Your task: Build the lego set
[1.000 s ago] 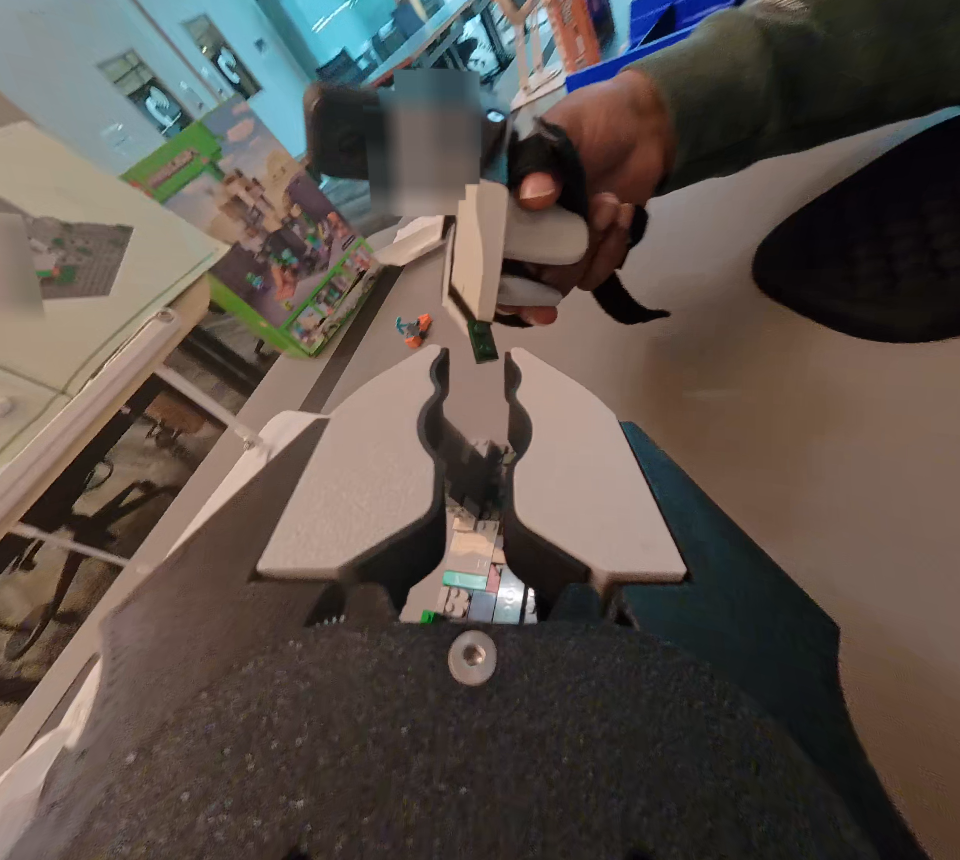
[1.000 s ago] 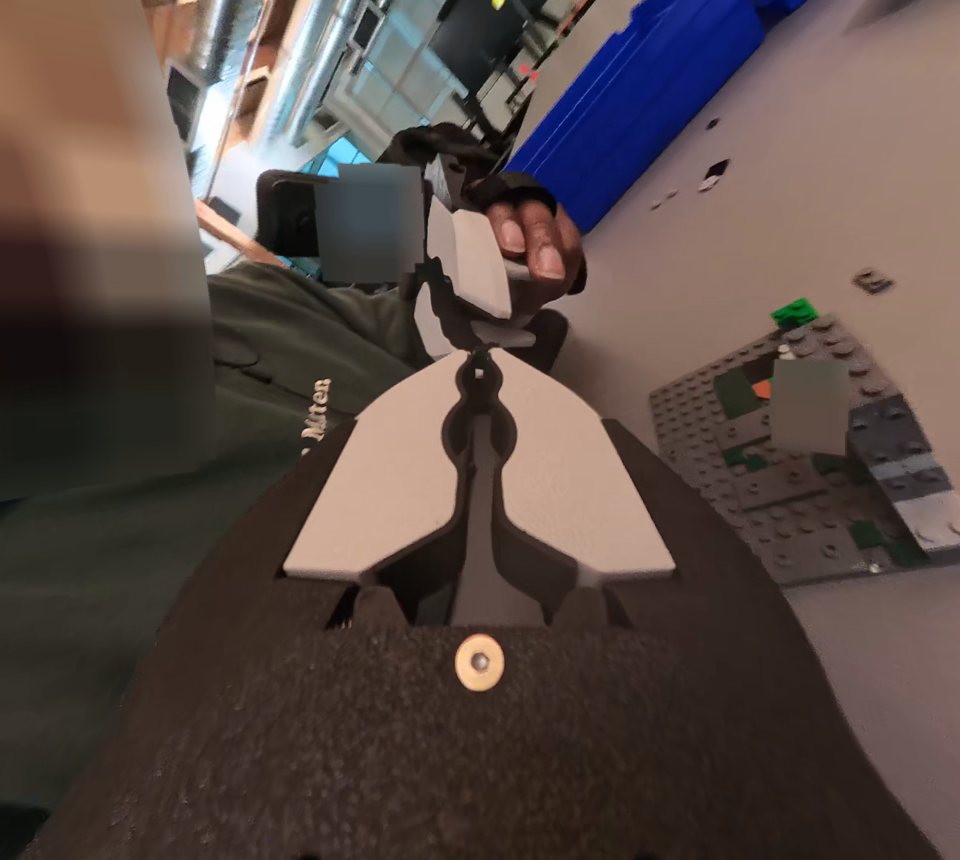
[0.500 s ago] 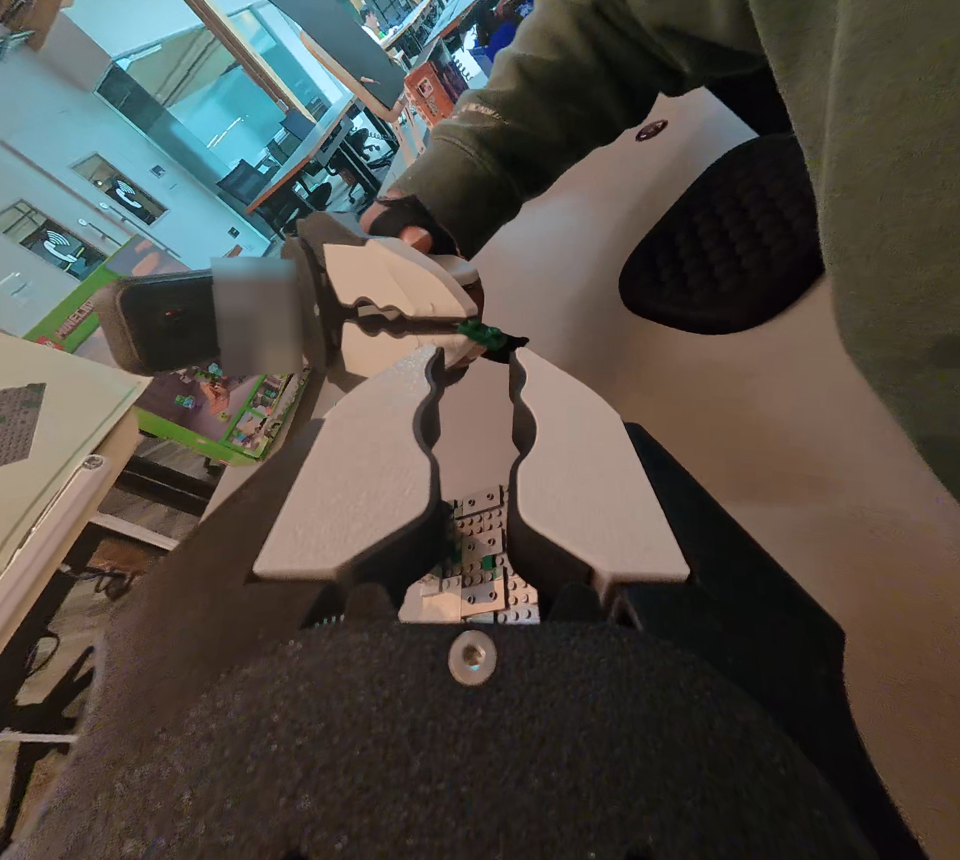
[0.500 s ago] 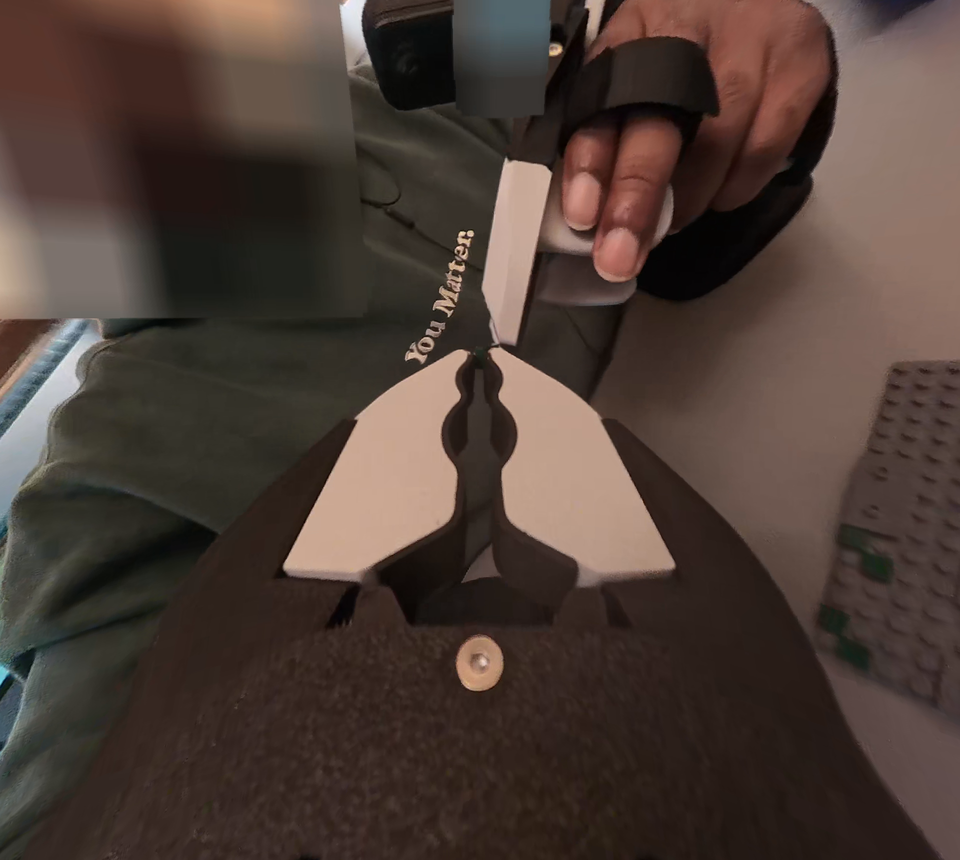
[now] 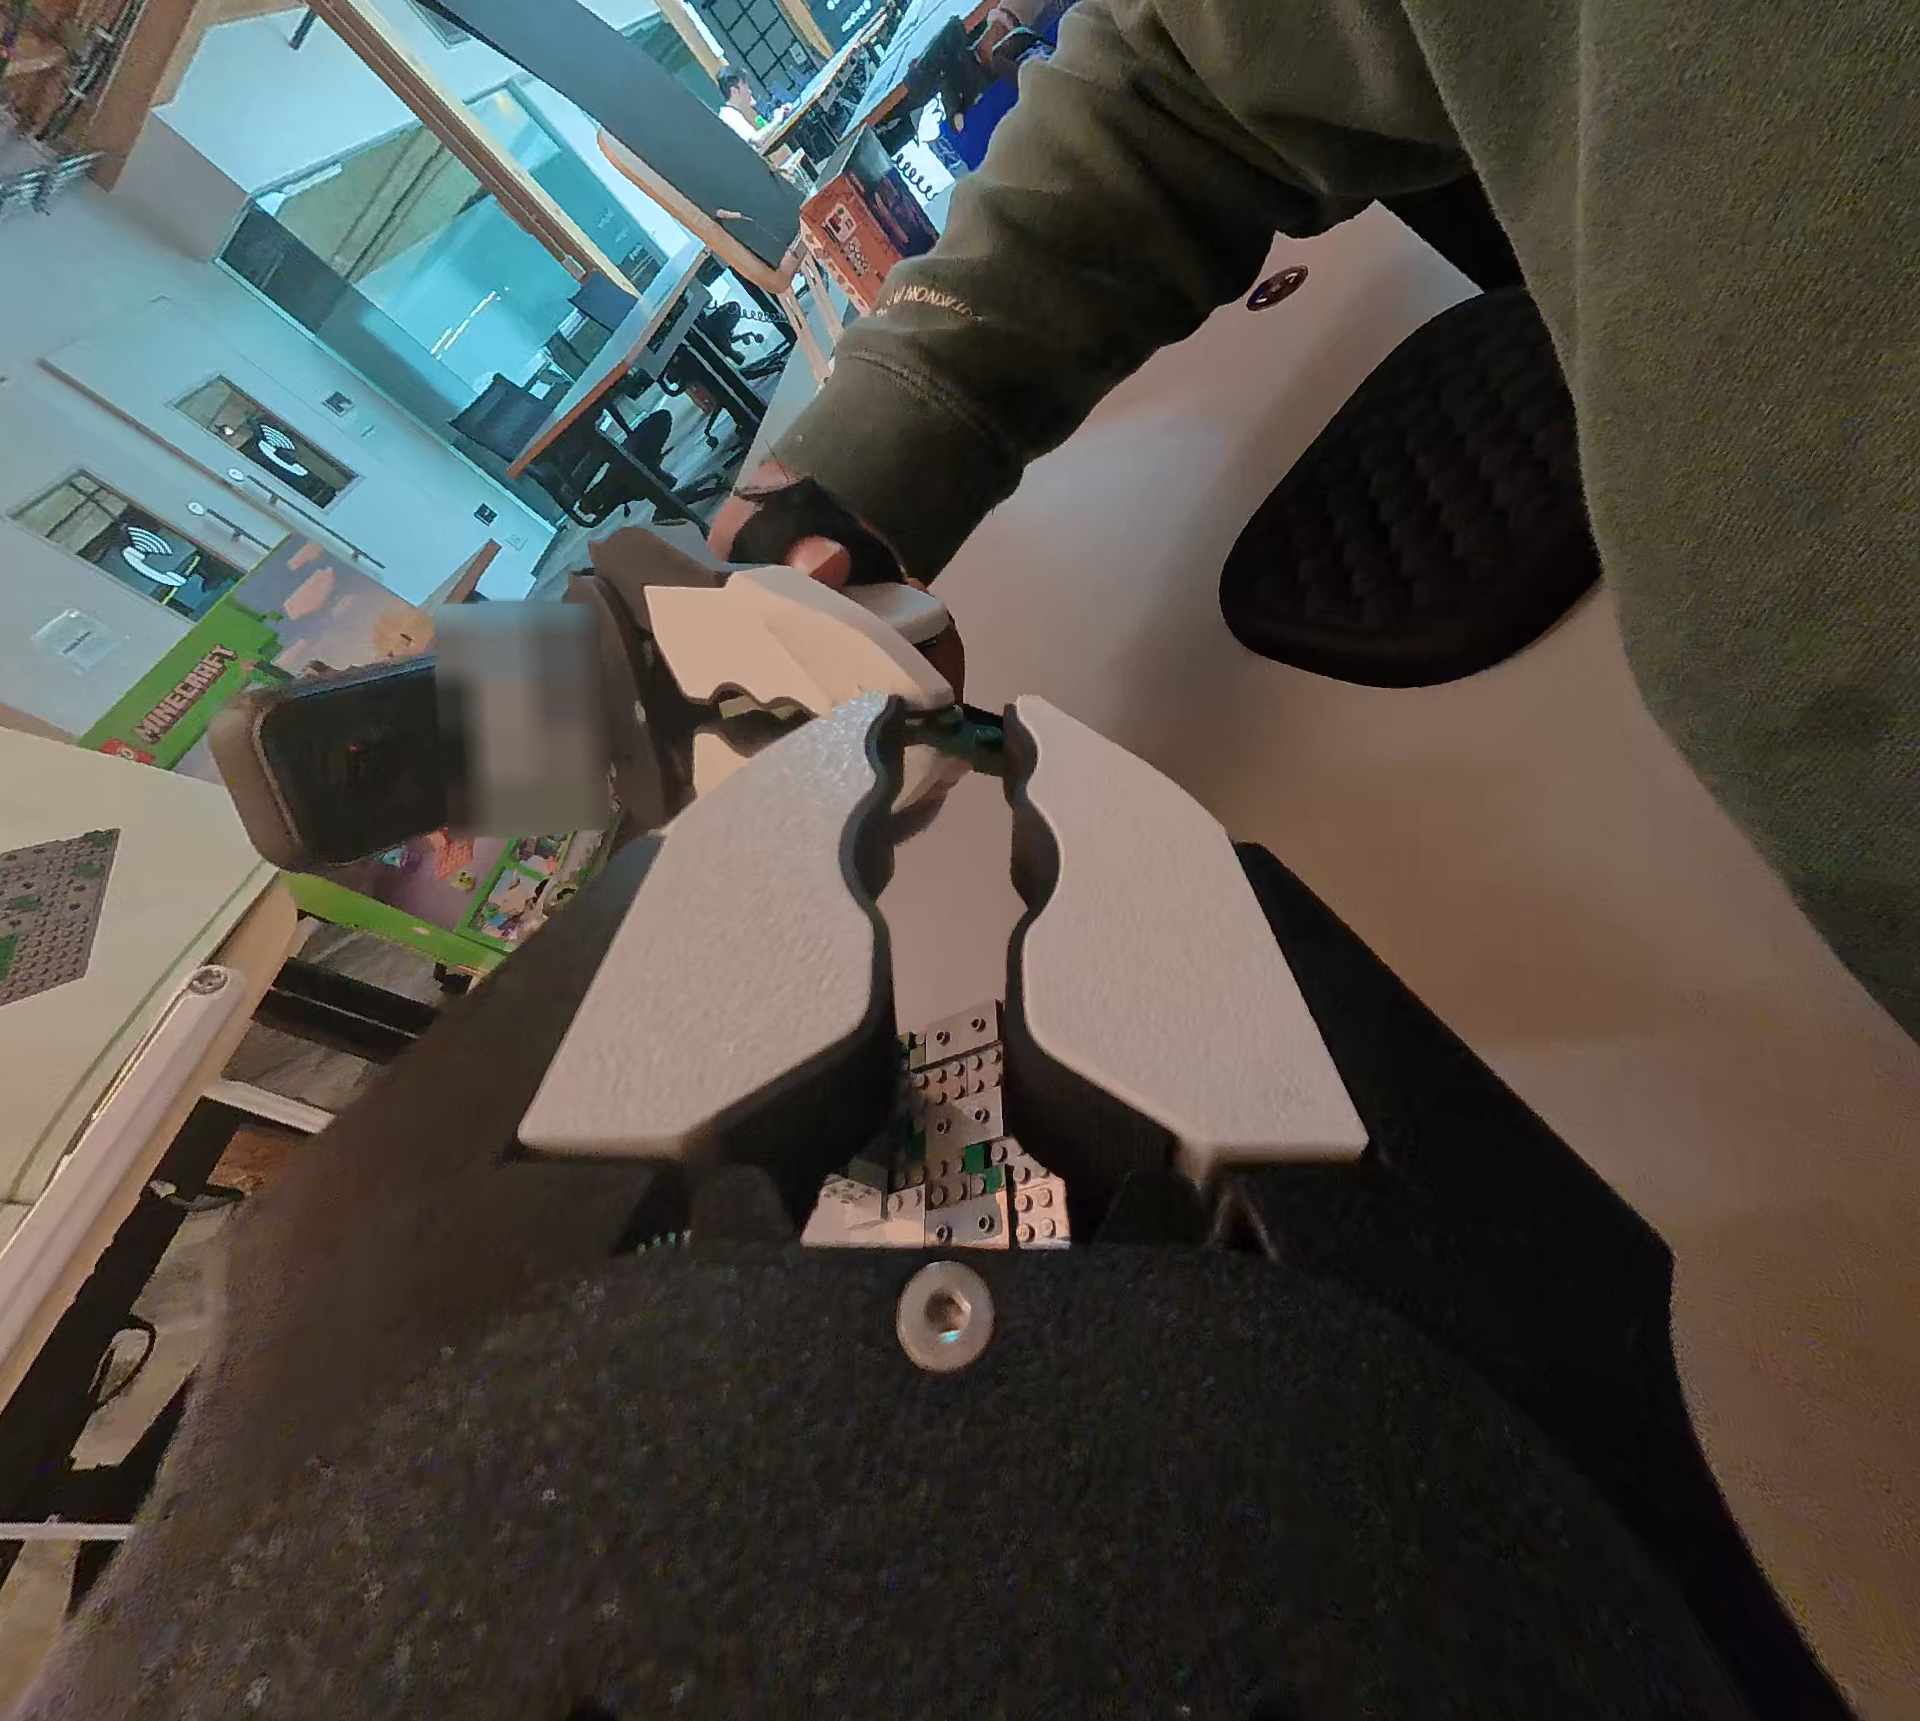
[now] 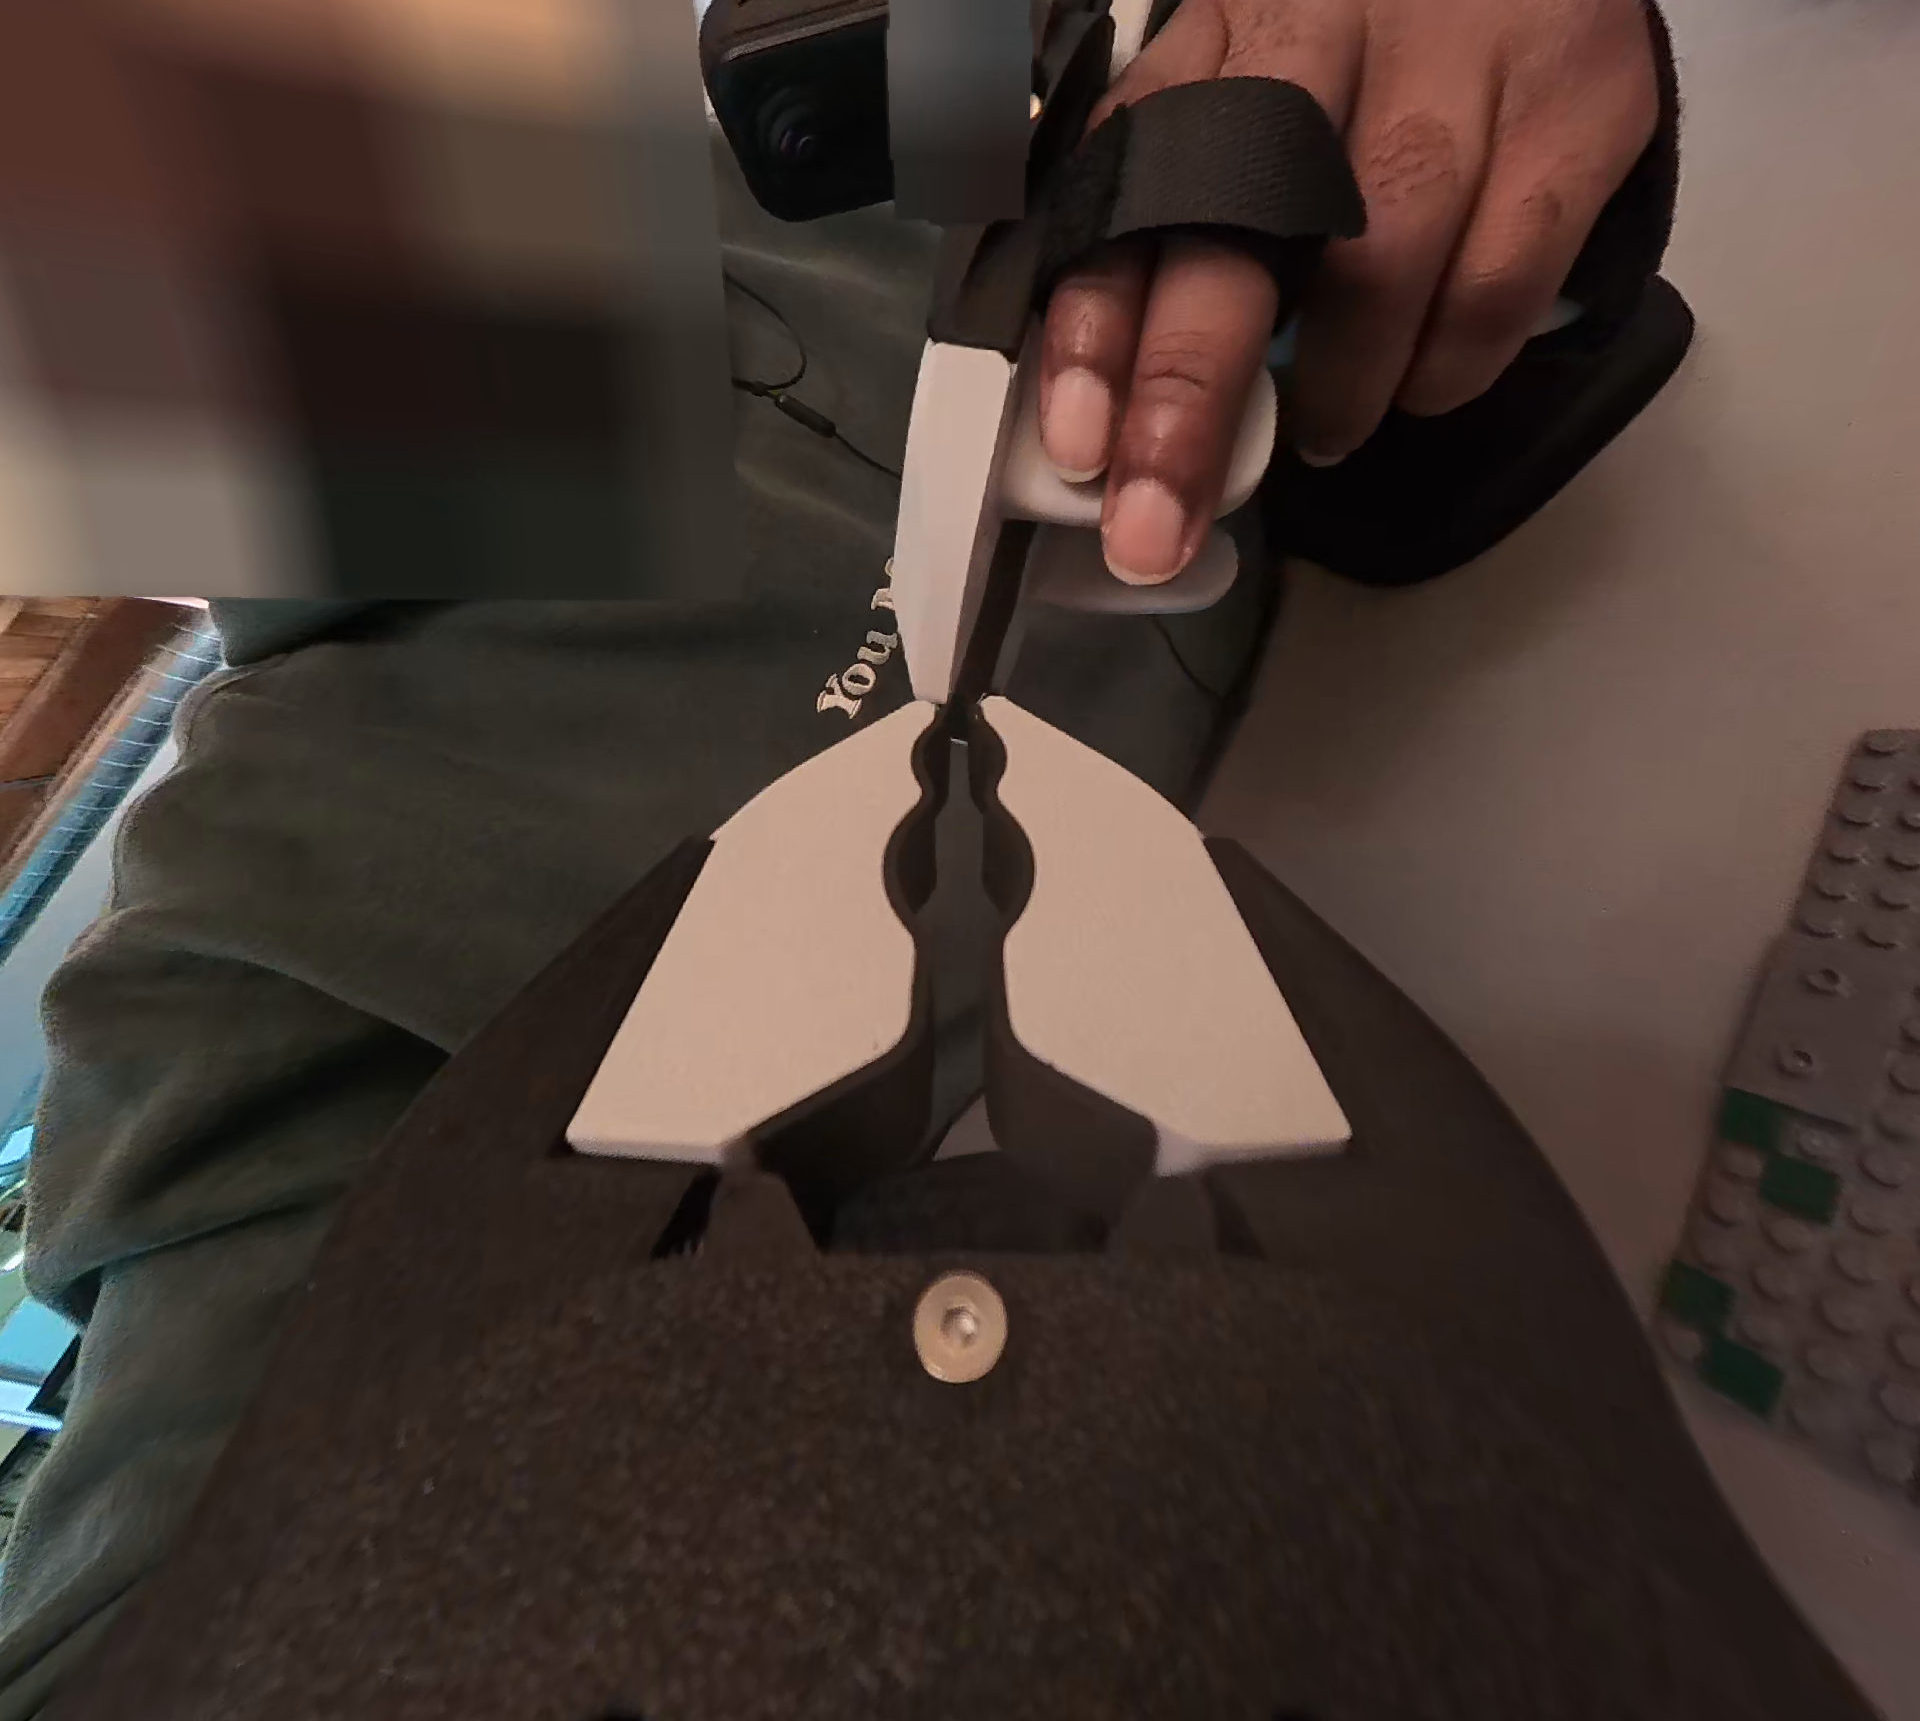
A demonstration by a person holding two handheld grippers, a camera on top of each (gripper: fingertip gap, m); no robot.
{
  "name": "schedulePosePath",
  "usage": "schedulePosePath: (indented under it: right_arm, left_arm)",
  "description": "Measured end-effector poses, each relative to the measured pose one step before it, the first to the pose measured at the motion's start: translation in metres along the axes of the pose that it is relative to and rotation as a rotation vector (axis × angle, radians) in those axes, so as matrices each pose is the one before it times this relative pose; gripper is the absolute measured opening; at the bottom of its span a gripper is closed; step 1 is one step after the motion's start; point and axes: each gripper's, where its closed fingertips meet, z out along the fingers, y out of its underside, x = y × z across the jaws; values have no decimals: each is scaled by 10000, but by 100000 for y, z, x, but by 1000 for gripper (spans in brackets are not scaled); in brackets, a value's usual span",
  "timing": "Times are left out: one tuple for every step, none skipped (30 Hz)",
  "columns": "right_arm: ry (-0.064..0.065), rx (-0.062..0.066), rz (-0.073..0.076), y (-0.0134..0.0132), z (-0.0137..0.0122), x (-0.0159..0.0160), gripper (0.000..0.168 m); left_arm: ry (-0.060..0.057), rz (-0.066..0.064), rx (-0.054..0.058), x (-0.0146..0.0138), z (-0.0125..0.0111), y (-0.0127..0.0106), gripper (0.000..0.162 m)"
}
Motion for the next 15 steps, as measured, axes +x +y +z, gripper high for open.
schedulePosePath:
  right_arm:
    - [-45,25,-3,-12,33,-9,3]
    - [-56,42,-13,-30,30,-56,3]
    - [-49,30,-28,-5,22,-46,3]
    - [-60,27,-34,-1,40,-69,3]
    - [-91,40,-20,-5,49,-103,3]
    - [-110,43,-9,-3,58,-115,3]
    - [-112,25,-7,51,79,-116,3]
    - [-110,18,-9,74,87,-96,3]
    - [-99,40,-19,44,60,-76,3]
    - [-51,72,-37,-13,7,-33,3]
    - [13,116,-75,-77,-59,21,3]
    - [46,165,-118,-166,-120,24,4]
    - [41,211,-174,-264,-151,-68,7]
    - [102,217,-244,-313,-181,-92,9]
    - [306,181,-342,-308,-223,83,9]
  left_arm:
    - [-23,-16,22,-12,-25,-37,17]
    - [-12,-9,24,6,-23,-46,16]
    - [9,0,15,26,-20,-36,16]
    - [8,3,44,49,-19,-89,15]
    - [-6,5,61,29,-7,-110,14]
    - [6,-18,65,48,-7,-132,14]
    - [45,-59,54,80,20,-114,14]
    - [34,-83,53,80,31,-102,14]
    - [2,-90,49,22,7,-76,14]
    - [-25,-107,21,-59,-6,0,14]
    - [-60,-139,16,-135,-42,49,14]
    - [-57,-185,58,-190,-80,15,14]
    - [-91,-255,105,-289,-123,-9,13]
    - [-168,-304,84,-463,-146,28,13]
    - [-144,-342,48,-457,-135,79,13]
